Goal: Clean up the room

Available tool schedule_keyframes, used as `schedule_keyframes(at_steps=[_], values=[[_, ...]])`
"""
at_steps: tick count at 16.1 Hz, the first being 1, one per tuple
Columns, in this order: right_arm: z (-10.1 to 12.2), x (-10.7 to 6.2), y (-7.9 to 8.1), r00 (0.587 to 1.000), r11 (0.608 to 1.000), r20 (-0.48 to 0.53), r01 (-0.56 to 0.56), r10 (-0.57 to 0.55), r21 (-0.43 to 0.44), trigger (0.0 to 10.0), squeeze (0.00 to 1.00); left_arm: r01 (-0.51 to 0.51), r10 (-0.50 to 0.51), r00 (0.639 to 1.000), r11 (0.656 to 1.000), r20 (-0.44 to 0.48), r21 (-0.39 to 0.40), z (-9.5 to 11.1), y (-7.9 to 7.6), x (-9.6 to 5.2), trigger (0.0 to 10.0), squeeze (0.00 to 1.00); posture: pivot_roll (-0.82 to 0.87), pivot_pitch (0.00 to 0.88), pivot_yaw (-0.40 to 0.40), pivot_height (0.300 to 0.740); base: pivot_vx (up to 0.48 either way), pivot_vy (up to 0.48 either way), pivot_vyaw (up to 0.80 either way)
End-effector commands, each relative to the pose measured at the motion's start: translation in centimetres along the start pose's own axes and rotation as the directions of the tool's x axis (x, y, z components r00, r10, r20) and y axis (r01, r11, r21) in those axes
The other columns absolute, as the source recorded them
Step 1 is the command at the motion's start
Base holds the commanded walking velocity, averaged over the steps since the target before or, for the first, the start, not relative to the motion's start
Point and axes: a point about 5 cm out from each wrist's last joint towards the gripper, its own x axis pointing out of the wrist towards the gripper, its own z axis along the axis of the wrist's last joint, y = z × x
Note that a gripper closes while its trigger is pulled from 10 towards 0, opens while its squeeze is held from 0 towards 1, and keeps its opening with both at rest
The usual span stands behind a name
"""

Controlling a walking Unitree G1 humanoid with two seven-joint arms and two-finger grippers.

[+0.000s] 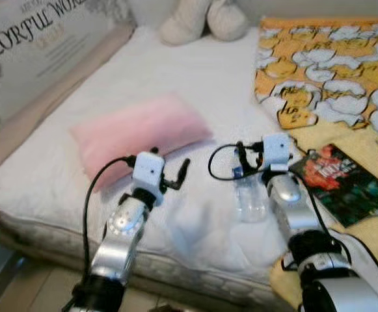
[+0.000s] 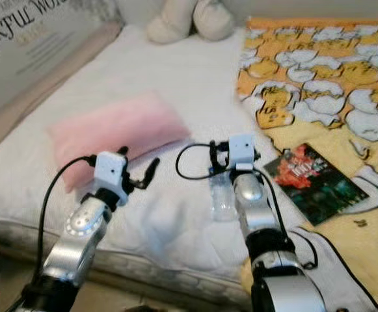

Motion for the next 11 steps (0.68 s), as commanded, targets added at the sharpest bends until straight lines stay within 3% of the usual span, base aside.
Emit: schedule_keyframes(at_steps=[1,3,6,7,8,11], values=[[-0.2,0.4,0.9,0.998,0.999,-0.053,-0.021,0.023,0.045,10.0,0.00,0.072,-0.072,0.997,0.997,-0.014,0.006,0.5,-0.1,-0.6,10.0,0.00,-0.12,0.000,0.118,0.740,0.000,0.000,0.00],[-1.4,0.6,2.1,0.989,0.997,-0.134,-0.056,0.063,0.054,10.0,0.00,0.241,-0.237,0.970,0.969,-0.056,0.061,1.5,0.0,-2.5,10.0,0.00,-0.06,0.000,0.109,0.740,0.000,0.000,0.00],[-3.0,0.4,3.4,0.960,0.997,-0.268,-0.070,0.080,0.045,10.0,0.00,0.420,-0.418,0.898,0.907,-0.139,-0.016,2.1,-0.7,-4.7,10.0,0.00,0.00,0.019,0.096,0.740,0.000,0.000,0.00],[-2.8,0.6,3.0,0.956,1.000,-0.292,-0.010,0.008,-0.006,10.0,0.00,0.462,-0.472,0.876,0.880,-0.101,-0.113,3.7,-1.4,-5.0,10.0,0.00,0.01,0.022,0.094,0.740,0.000,0.000,0.00],[-2.6,0.7,2.7,0.957,0.999,-0.287,0.026,-0.034,-0.034,10.0,0.00,0.480,-0.493,0.867,0.865,-0.071,-0.146,4.6,-1.7,-5.1,10.0,0.00,0.01,0.024,0.094,0.740,0.000,0.000,0.00],[-2.1,0.8,1.4,0.964,0.993,-0.240,0.109,-0.115,-0.039,10.0,0.00,0.541,-0.548,0.833,0.836,-0.080,-0.094,4.9,-2.3,-5.2,10.0,0.00,-0.01,0.020,0.100,0.740,0.000,0.000,0.00]])
